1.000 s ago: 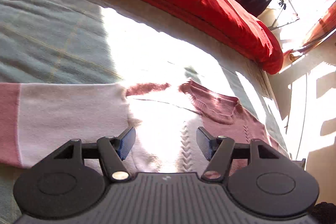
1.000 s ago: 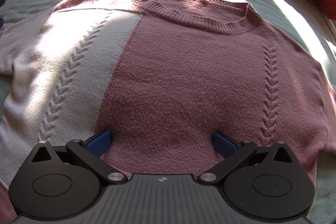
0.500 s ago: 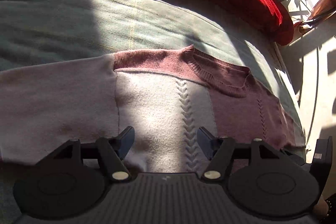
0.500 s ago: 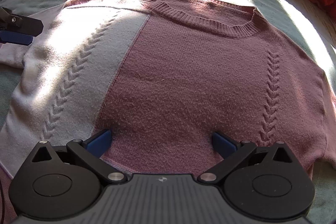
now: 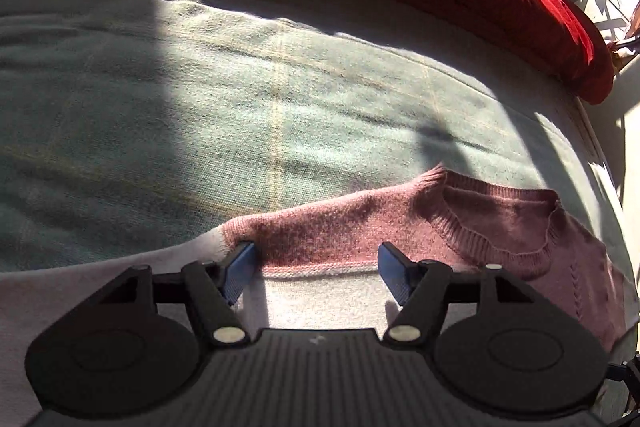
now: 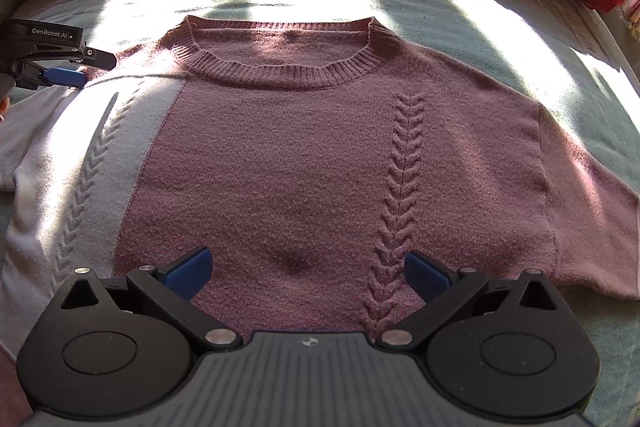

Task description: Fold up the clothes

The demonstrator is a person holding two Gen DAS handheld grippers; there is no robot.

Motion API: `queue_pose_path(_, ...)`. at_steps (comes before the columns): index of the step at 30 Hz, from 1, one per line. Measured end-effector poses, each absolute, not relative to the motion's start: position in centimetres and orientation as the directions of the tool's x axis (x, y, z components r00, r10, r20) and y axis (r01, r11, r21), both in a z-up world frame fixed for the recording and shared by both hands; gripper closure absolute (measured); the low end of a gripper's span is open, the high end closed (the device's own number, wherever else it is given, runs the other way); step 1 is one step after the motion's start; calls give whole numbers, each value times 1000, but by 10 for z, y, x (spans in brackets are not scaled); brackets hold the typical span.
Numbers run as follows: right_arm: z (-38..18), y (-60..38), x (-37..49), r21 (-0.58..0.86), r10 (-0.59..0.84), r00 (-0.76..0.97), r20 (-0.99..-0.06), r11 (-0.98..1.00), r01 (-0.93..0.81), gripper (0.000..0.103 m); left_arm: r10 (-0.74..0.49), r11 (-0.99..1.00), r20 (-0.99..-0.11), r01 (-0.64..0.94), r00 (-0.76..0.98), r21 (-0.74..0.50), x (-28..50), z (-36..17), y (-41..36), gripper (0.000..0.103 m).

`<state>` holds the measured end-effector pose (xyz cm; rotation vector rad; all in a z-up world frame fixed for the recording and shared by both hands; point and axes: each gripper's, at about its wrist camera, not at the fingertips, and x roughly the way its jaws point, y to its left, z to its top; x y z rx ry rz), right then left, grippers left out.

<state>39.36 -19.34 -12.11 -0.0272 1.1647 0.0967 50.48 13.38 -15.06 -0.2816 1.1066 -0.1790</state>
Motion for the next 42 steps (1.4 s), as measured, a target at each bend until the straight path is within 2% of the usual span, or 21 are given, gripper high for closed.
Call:
queue_pose_path(5, -120, -200, 389, 45, 68, 401, -913, 997, -66, 0, -271, 960, -865, 57, 423, -273, 502, -131, 117, 36)
queue_pose_path(13, -108, -199, 387, 78, 94, 423, -901, 995, -54, 0, -333, 939, -867, 214, 370, -270, 407, -78, 87, 31)
queue_pose_path(16, -110, -197, 384, 84, 98, 414, -905, 995, -53, 0, -343, 935, -888, 206, 305, -290, 370, -94, 79, 30)
queue_pose_path(20, -116, -191, 379, 75, 97, 405, -909, 995, -68, 0, -286, 955, -910, 174, 302, -242, 342, -127, 76, 31)
queue_pose_path(23, -124, -188, 374, 63, 85, 387, -918, 996, -70, 0, -297, 955, -911, 112, 288, -276, 330, -142, 83, 31)
queue_pose_path(28, -140, -185, 360, 26, 56, 374, -926, 996, -83, 0, -289, 957, -911, 87, 294, -276, 300, -138, 89, 30)
queue_pose_path(34, -148, -178, 353, -19, 21, 415, -909, 996, -91, 0, -284, 953, -903, 199, 322, -229, 283, -124, 71, 30)
queue_pose_path(42, -151, -176, 355, -34, 6, 413, -911, 995, -91, 0, -305, 931, -890, 302, 340, -204, 286, -134, 47, 30)
